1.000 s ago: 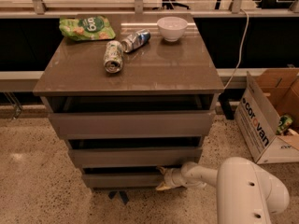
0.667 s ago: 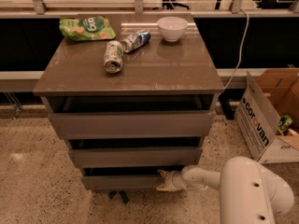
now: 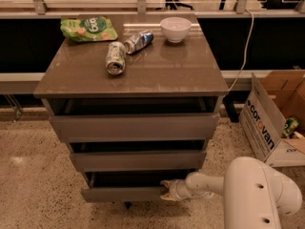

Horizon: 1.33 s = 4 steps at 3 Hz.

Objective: Open bottom drawer

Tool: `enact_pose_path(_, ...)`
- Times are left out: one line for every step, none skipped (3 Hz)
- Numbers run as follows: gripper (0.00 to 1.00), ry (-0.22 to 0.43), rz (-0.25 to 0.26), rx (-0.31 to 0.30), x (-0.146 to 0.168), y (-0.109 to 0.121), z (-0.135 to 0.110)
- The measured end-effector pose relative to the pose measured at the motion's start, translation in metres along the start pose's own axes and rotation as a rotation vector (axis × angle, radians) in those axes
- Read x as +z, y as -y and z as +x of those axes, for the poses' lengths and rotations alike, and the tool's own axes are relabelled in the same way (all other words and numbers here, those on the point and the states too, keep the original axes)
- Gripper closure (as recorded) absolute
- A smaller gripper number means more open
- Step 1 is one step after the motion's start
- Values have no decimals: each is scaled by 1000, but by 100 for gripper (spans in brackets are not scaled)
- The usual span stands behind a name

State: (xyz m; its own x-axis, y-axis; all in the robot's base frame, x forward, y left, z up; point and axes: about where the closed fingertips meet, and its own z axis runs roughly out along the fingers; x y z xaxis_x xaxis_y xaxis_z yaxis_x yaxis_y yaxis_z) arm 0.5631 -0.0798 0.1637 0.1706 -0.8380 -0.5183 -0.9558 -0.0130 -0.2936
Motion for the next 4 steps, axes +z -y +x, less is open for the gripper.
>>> enact_pose_path(54,0,0,0,0,0,0)
enact_pose_path(53,58,0,17,-17,-24,-7)
enact_pose_path(36,219,16,9,-57,-65,-40)
enact_pose_path(14,237,50,38,-77,-75,-29)
